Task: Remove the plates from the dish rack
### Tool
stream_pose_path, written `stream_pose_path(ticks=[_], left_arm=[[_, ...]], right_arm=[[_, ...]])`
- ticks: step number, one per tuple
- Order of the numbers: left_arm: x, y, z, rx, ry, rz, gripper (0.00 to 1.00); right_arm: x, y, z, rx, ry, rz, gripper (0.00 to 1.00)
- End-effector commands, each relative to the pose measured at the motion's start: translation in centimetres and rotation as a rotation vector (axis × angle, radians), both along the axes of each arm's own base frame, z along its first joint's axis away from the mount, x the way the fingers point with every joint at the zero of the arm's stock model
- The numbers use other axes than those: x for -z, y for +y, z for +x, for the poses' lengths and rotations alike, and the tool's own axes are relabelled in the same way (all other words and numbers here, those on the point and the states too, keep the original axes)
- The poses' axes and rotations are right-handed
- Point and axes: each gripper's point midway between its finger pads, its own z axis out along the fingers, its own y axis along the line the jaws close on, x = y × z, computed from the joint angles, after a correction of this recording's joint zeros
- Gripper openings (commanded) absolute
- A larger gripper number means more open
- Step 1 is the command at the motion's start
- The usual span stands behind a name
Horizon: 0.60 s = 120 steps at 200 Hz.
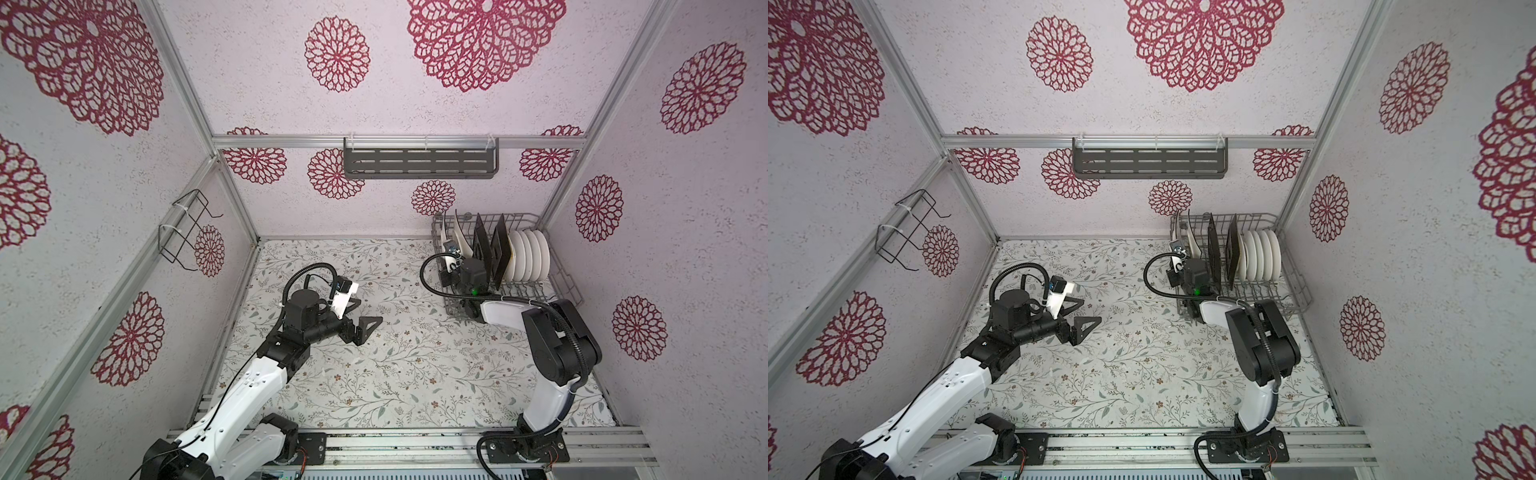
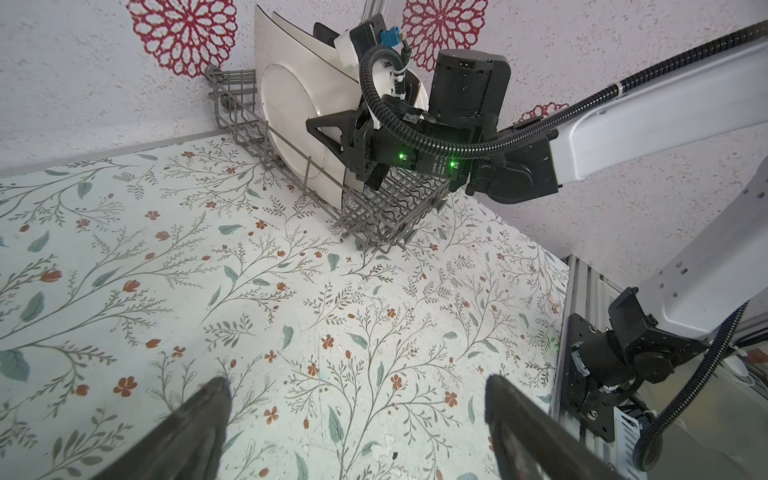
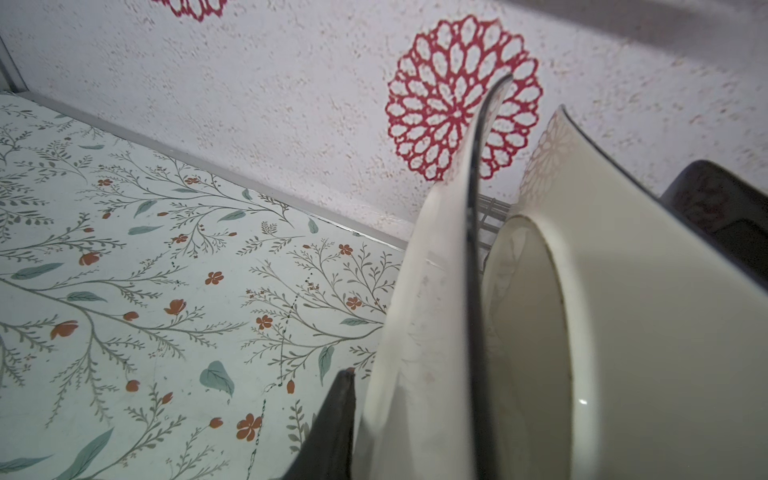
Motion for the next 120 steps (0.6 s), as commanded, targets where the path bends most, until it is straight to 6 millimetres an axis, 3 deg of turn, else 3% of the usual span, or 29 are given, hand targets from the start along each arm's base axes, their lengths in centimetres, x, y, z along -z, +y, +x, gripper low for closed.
stream_pose_path(ticks=[1, 120], left_arm=[[-0.3, 0.0, -0.1, 0.006, -0.034, 0.015, 0.97], [-0.2, 0.0, 0.0, -0.006, -0.020, 0.022, 0.97]], right_arm=[[-2.7, -0.9, 0.5, 0.036, -0.081, 0.016, 0.22], [-5.3, -1.5, -0.3, 0.013, -0.157, 0.028, 0.11]])
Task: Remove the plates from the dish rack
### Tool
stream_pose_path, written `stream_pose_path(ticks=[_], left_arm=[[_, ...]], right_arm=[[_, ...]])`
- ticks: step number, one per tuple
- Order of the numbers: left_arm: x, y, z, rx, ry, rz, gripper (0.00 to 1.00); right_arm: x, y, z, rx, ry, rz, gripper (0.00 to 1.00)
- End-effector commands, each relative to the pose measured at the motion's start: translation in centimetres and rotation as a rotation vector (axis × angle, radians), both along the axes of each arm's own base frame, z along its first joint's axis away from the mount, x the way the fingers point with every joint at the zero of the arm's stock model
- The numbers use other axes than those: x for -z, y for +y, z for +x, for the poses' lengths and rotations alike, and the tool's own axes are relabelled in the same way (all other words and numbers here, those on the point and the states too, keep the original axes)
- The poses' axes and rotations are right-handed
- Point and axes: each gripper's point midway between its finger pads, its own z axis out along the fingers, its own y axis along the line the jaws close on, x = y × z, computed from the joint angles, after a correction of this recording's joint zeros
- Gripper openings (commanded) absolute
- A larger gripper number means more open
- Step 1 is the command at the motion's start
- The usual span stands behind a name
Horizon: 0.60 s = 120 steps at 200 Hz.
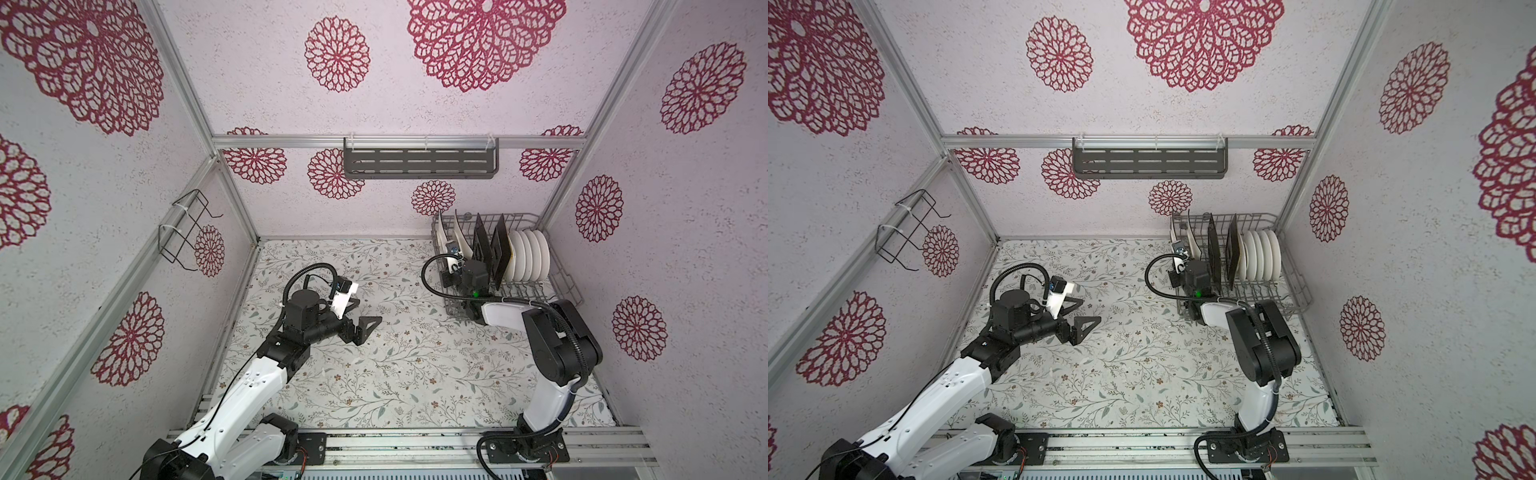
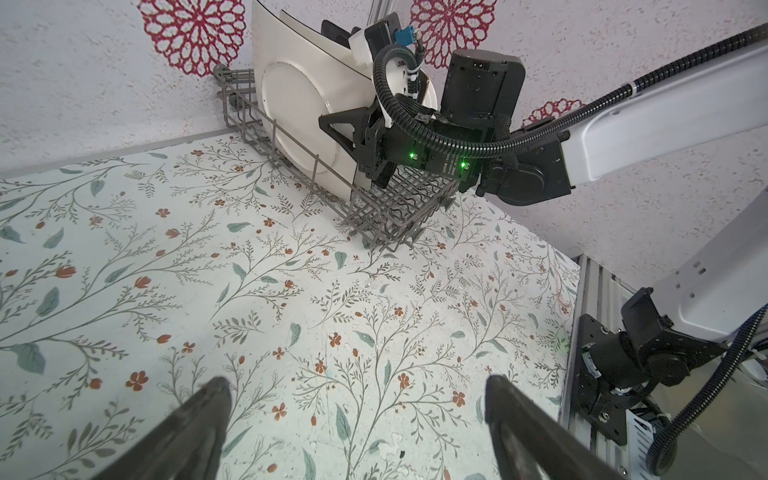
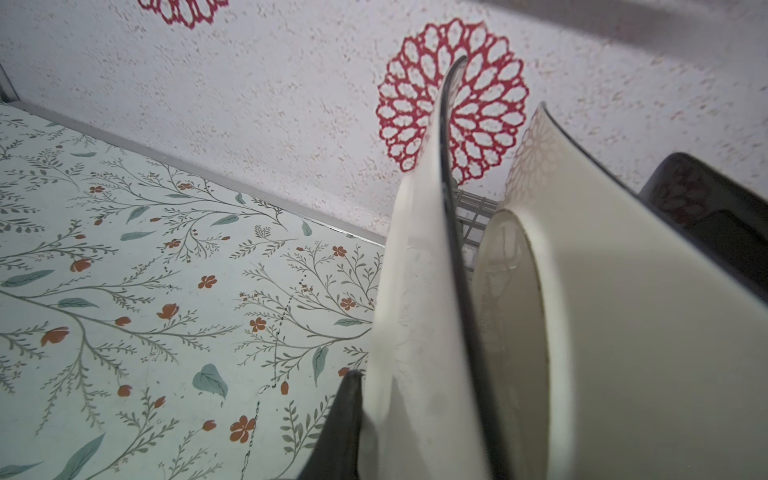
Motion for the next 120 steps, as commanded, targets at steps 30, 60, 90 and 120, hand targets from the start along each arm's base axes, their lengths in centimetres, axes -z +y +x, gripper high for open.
stream_pose_path(ticks=[30, 60, 90, 120], left_arm=[[-0.3, -0.2, -0.2, 0.012, -0.014, 0.014, 0.97], [-0.1, -0.2, -0.2, 0.011, -0.011, 0.019, 0.97], [0.1, -0.3, -0.2, 0.013, -0.006, 0.020, 0.97], [0.3, -0.3, -0.3, 0.012, -0.007, 0.022, 0.97]], right_arm=[[-6.1, -1.2, -0.4, -0.001, -0.160, 0.038, 0.07], [-6.4, -1.4, -0.5, 0.001, -0.169, 0.049, 0.03], [-7.5, -1.4, -0.9, -0.005, -0.191, 0.060, 0.02], [-9.0, -1.8, -1.2, 0.002, -0.222, 0.084, 0.00]])
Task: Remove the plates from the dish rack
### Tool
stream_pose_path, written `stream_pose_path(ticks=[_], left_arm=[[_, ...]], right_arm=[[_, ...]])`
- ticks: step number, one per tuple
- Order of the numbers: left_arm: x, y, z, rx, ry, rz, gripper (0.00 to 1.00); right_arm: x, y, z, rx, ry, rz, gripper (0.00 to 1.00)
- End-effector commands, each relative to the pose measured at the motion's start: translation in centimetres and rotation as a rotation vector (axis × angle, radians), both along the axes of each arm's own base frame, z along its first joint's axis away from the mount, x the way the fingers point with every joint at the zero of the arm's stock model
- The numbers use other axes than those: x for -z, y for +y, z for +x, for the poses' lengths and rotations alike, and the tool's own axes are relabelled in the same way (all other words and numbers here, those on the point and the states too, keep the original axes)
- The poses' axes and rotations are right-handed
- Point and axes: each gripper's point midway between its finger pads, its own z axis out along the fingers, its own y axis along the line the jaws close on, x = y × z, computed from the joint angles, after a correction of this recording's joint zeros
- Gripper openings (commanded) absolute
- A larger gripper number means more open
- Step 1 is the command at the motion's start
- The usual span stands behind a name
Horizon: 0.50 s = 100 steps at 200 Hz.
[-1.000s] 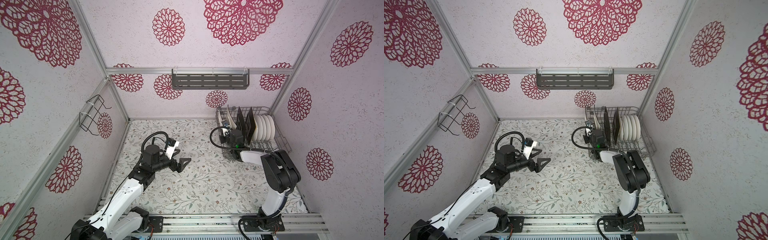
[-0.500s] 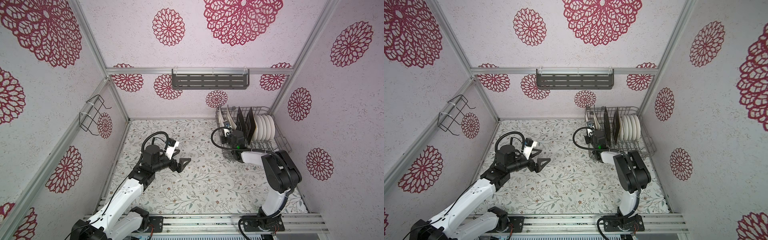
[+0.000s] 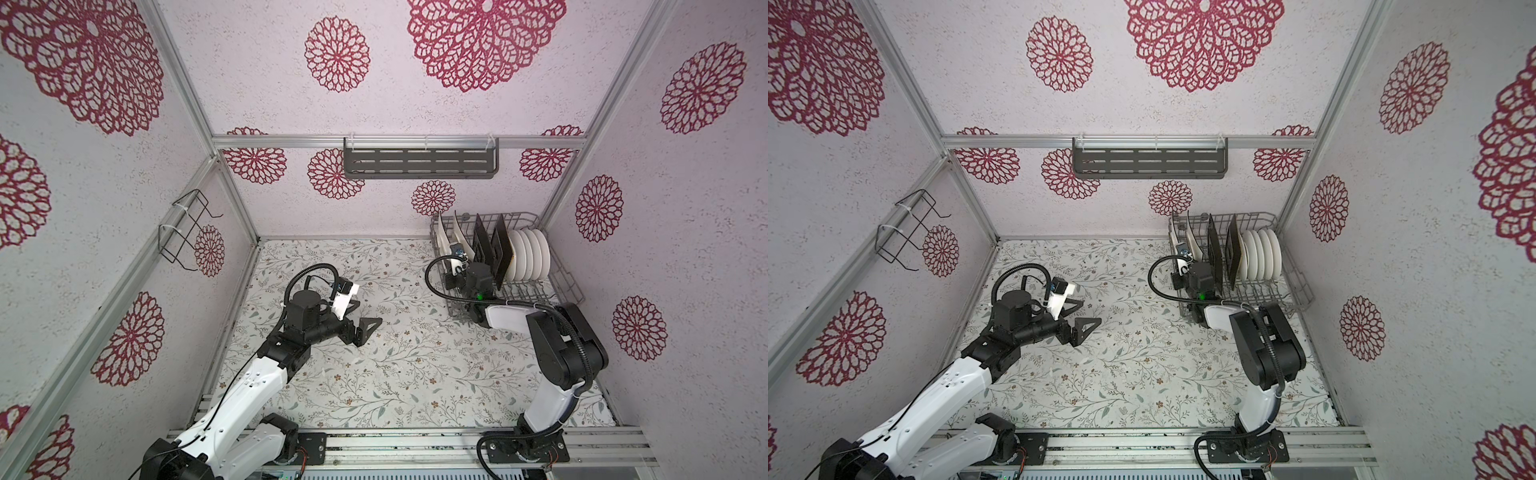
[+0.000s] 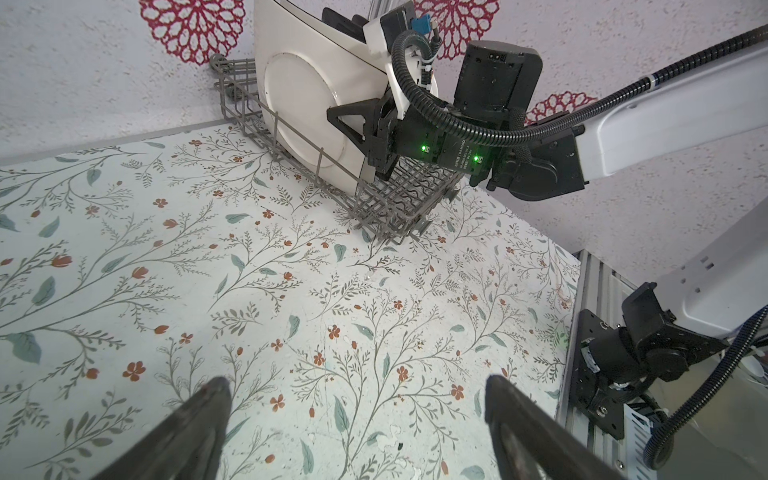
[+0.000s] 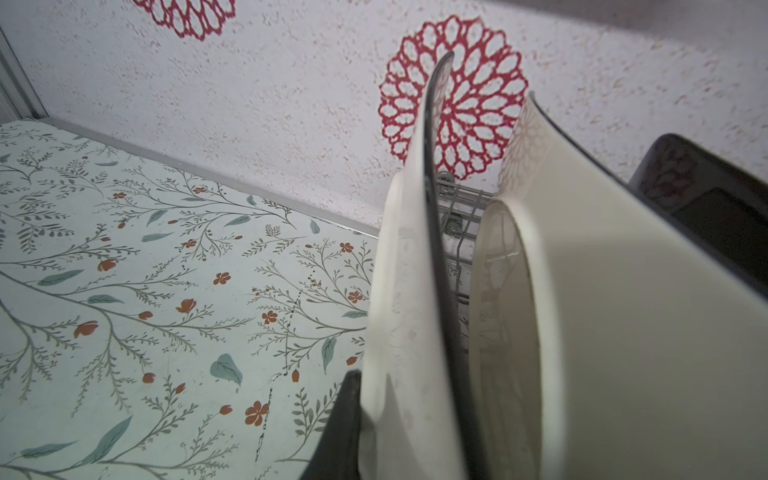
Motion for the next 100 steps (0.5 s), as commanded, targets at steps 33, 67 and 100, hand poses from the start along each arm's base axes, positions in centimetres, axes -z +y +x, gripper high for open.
stream_pose_path(ticks=[33, 67, 100], left_arm=[[0.2, -0.3, -0.2, 0.018, -0.013, 0.017, 0.98], [0.3, -0.3, -0.4, 0.011, -0.021, 0.026, 0.98], [0.4, -0.4, -0.6, 0.014, -0.020, 0.032, 0.97]], right_arm=[[-9.9, -2.5, -0.1, 0.040, -0.239, 0.121, 0.00], [-10.6, -3.2, -0.1, 0.048, -0.252, 0.159, 0.00], [-11.8, -3.0, -0.6, 0.029, -0.271, 0.195, 0.00]])
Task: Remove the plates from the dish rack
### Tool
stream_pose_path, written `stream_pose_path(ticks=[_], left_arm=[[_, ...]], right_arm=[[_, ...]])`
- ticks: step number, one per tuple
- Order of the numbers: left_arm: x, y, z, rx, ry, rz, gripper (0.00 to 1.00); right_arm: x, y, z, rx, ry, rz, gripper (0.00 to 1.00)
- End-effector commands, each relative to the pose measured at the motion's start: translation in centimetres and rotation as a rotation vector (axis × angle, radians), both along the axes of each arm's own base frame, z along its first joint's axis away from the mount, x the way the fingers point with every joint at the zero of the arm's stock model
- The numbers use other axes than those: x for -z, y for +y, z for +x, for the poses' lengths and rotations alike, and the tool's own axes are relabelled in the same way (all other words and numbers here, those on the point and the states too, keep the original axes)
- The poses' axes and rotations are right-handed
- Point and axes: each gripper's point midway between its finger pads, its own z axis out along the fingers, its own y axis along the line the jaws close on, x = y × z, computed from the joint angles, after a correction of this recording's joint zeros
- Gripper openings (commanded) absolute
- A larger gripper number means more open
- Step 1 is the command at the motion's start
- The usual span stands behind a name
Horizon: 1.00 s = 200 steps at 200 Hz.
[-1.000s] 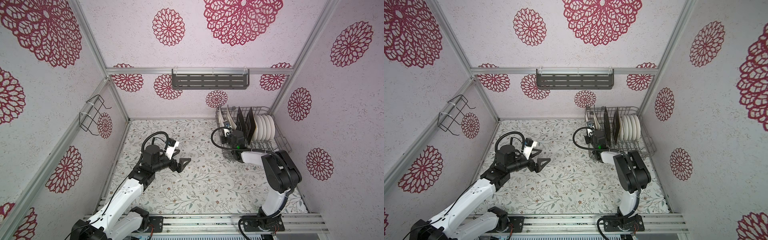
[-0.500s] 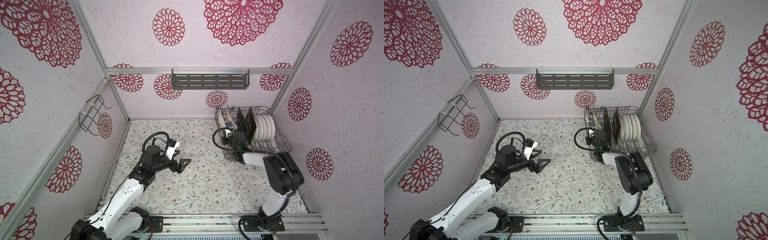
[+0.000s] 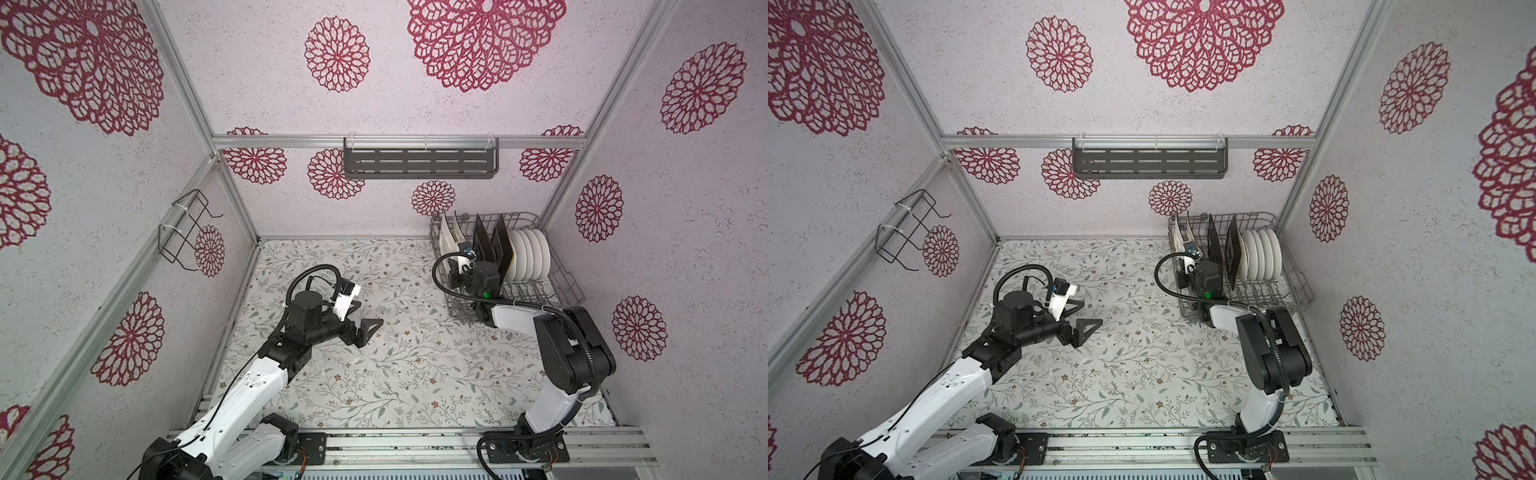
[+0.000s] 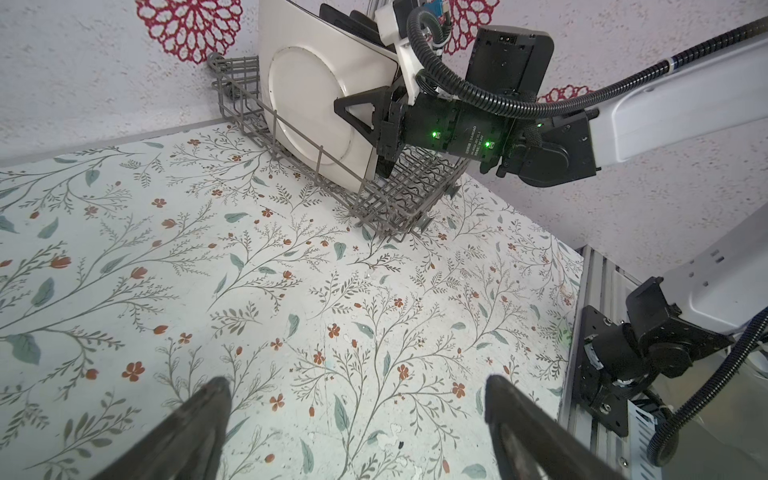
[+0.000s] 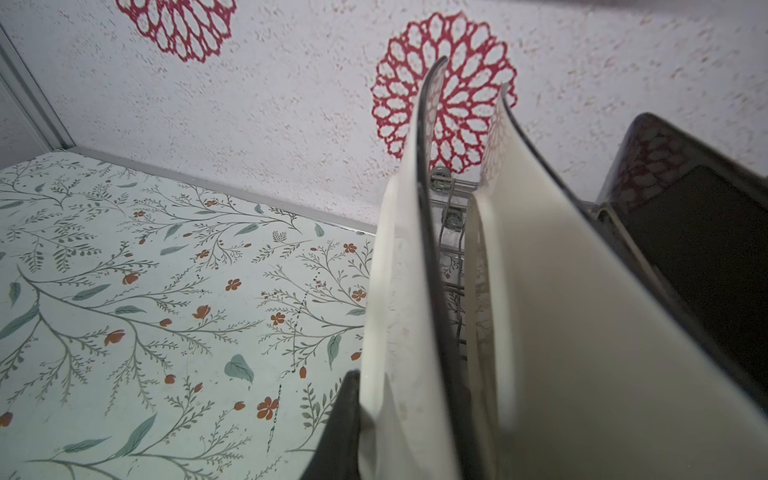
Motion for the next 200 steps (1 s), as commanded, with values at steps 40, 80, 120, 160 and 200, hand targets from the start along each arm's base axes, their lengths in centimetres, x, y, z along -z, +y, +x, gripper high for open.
stream_pose_path(ticks=[40, 80, 120, 160, 200], left_arm=[[0.4, -0.2, -0.5, 0.007, -0.022, 0.030, 0.97], [0.9, -0.3, -0.4, -0.003, -0.026, 0.041, 0.98], [0.8, -0.2, -0.3, -0.014, -0.037, 0.047, 0.98], [0.4, 0.3, -0.1, -0.045, -0.062, 0.049, 0.97], [-0.2, 0.6, -0.3, -0.062, -0.071, 0.040, 0.97]], right_arm=[[-13.1, -1.8, -1.3, 0.034, -0.338, 0.140, 0.00], [-15.6, -1.9, -2.4, 0.020, -0.388, 0.149, 0.00], [-17.8, -1.7, -3.9, -0.017, -0.420, 0.162, 0.00], [-20.9, -1.0, -6.6, -0.098, -0.472, 0.189, 0.00], [-23.7, 0.0, -9.6, -0.157, -0.532, 0.200, 0.00]])
